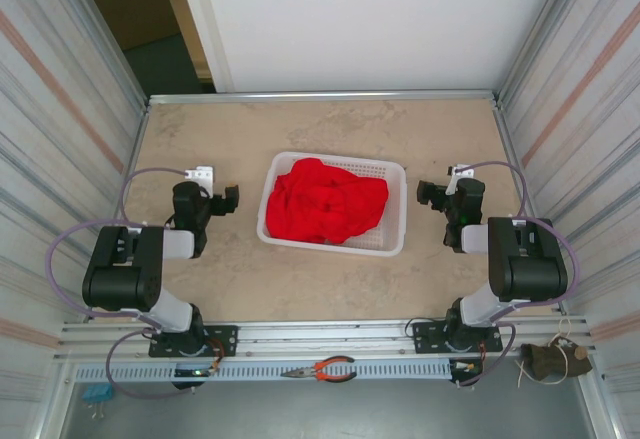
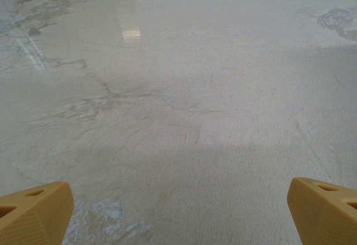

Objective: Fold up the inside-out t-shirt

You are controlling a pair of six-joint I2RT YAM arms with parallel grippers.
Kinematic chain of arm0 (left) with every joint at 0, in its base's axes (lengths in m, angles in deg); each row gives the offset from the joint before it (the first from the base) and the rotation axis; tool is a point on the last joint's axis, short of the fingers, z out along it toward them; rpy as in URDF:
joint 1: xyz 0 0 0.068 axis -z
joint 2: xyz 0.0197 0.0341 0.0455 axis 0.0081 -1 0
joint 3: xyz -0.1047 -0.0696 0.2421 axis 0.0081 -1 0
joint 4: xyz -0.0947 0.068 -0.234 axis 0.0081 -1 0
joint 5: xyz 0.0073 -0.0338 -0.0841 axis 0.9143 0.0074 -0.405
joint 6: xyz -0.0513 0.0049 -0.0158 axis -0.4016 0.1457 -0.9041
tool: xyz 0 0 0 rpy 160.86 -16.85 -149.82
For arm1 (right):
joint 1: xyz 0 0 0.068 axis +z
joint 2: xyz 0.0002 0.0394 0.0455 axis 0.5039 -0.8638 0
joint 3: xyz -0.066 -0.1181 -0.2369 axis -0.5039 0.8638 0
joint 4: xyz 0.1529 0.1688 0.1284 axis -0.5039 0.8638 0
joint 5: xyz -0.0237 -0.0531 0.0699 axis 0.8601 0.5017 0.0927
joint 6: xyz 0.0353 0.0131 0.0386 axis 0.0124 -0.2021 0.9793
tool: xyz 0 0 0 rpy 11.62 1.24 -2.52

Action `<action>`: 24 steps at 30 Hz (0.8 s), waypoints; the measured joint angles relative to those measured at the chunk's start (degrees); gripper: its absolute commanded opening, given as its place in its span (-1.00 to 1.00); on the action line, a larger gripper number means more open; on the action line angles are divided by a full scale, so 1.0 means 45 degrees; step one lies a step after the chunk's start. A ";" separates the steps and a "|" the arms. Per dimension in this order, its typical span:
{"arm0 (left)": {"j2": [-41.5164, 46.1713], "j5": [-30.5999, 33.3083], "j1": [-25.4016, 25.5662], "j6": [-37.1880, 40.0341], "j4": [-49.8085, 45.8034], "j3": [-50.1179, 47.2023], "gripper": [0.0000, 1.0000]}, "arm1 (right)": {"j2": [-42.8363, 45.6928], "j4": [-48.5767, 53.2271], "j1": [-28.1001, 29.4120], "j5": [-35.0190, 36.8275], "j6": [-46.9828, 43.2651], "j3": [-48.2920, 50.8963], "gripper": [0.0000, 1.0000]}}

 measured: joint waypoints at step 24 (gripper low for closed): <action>0.5790 0.3104 0.2249 -0.2030 -0.8762 0.3526 0.98 | 0.4299 1.0686 -0.2297 -0.1661 0.5770 -0.6829 0.98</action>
